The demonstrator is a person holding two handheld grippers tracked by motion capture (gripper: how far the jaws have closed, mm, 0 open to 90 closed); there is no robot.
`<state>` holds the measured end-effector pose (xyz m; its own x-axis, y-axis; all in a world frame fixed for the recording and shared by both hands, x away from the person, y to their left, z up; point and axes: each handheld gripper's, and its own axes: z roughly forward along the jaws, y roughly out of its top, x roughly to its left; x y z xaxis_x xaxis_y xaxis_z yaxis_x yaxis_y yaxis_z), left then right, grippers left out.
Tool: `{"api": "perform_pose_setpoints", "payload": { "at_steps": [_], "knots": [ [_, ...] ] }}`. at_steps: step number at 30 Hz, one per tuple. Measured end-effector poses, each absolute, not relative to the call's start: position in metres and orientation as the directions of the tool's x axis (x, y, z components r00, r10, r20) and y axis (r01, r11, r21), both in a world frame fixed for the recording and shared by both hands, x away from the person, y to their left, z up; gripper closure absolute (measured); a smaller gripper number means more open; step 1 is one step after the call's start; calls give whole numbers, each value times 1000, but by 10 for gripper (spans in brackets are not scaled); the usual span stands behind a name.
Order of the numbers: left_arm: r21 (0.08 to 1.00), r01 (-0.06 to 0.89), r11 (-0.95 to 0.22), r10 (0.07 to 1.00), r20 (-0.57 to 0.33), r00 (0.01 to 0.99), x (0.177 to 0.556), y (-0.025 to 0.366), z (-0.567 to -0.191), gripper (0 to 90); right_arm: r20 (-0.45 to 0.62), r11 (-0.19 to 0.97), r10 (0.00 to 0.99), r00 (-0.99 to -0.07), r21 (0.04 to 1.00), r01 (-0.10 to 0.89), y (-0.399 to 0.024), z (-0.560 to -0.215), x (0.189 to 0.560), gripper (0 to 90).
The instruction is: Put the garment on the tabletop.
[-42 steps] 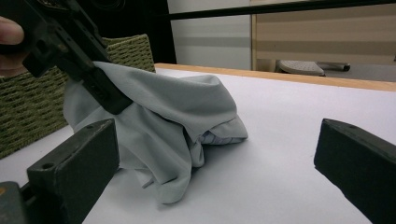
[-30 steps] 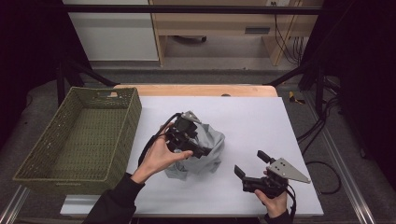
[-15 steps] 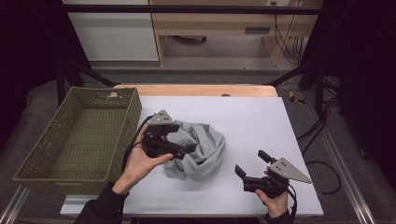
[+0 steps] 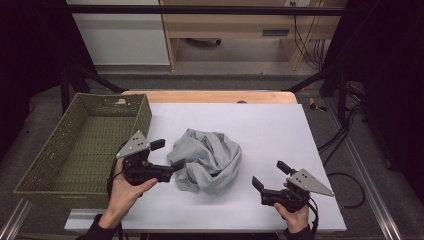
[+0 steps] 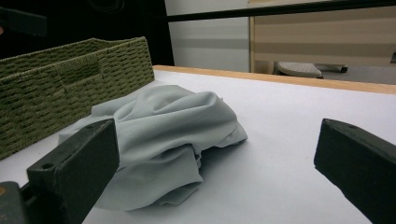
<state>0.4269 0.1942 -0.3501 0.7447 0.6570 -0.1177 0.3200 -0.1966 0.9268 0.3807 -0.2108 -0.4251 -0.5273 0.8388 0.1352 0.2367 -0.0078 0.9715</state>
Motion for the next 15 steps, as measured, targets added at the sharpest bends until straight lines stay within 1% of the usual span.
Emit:
{"api": "perform_pose_setpoints", "payload": {
  "at_steps": [11, 15],
  "knots": [
    [941, 316, -117, 695, -149, 703, 409, 222, -372, 35, 135, -7, 837, -531, 972, 236, -213, -426, 381, 2],
    [943, 312, -118, 703, -143, 697, 405, 228, -376, 38, 138, -9, 837, -529, 971, 239, -214, -425, 380, 2]
  ]
}}
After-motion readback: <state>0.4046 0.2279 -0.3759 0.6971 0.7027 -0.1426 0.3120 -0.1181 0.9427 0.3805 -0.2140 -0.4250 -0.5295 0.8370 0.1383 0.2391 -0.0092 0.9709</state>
